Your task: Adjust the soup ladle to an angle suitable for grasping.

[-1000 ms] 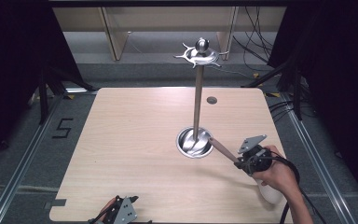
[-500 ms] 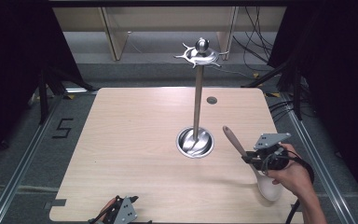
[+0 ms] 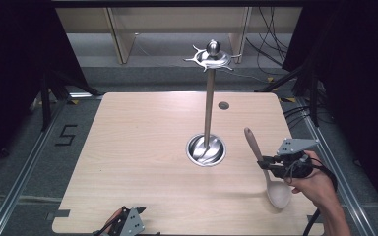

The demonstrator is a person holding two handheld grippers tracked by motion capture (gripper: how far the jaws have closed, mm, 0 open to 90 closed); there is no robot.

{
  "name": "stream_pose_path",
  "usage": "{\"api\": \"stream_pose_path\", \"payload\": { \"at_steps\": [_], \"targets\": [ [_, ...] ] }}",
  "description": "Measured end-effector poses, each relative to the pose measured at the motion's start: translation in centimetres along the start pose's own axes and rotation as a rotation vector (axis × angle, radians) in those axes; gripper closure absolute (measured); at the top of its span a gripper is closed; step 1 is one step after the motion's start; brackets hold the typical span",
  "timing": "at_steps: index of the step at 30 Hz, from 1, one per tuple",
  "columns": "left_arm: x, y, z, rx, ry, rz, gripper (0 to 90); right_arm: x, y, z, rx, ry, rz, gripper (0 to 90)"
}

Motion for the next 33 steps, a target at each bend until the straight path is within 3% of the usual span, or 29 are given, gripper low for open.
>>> {"api": "stream_pose_path", "payload": {
  "at_steps": [6, 11, 14, 16, 19, 22, 23, 27, 32, 33],
  "targets": [
    [0.0, 0.0, 0.0, -0.003, -0.002, 0.003, 15.6, 0.1, 0.4, -0.7, 0.063, 0.003, -0.012, 77.5],
    [-0.1, 0.0, 0.1, -0.008, -0.001, 0.002, 15.6, 0.0, 0.7, -1.0, 0.107, -0.024, -0.024, 77.5],
    [0.0, 0.1, 0.1, -0.006, -0.002, 0.002, 15.6, -0.1, 0.8, -1.4, 0.159, -0.025, -0.029, 77.5],
    [-0.1, 0.0, 0.1, -0.010, -0.009, -0.002, 15.6, -0.3, 1.0, -1.6, 0.157, -0.044, -0.039, 77.4],
    [0.0, 0.0, 0.1, -0.009, -0.006, 0.001, 15.6, -0.3, 1.0, -2.1, 0.179, -0.033, -0.040, 77.4],
    [-0.1, 0.0, 0.1, -0.013, -0.005, 0.000, 15.6, -0.5, 0.9, -2.9, 0.231, -0.035, -0.044, 77.4],
    [0.1, 0.0, 0.1, -0.001, 0.010, 0.006, 15.6, -0.6, 1.1, -3.0, 0.229, -0.042, -0.048, 77.4],
    [-0.1, 0.0, 0.1, -0.014, -0.003, -0.001, 15.6, -0.8, 1.1, -4.1, 0.261, -0.035, -0.039, 77.4],
    [-0.1, -0.2, 0.2, 0.009, 0.017, -0.003, 15.6, -1.1, 1.3, -6.0, 0.292, -0.017, -0.043, 77.4],
    [-0.2, 0.0, 0.2, -0.011, 0.001, -0.008, 15.6, -1.1, 1.3, -6.3, 0.289, -0.014, -0.047, 77.4]
  ]
}}
Point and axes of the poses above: each handheld gripper's, and its own axes: y roughly backward along the jaws, z roughly out of its underside, x roughly to its right, the point moved 5 cm from there along -y, roughly forward along the jaws, and after that the axes turned 8 degrees about z, right-handed, at the moved point
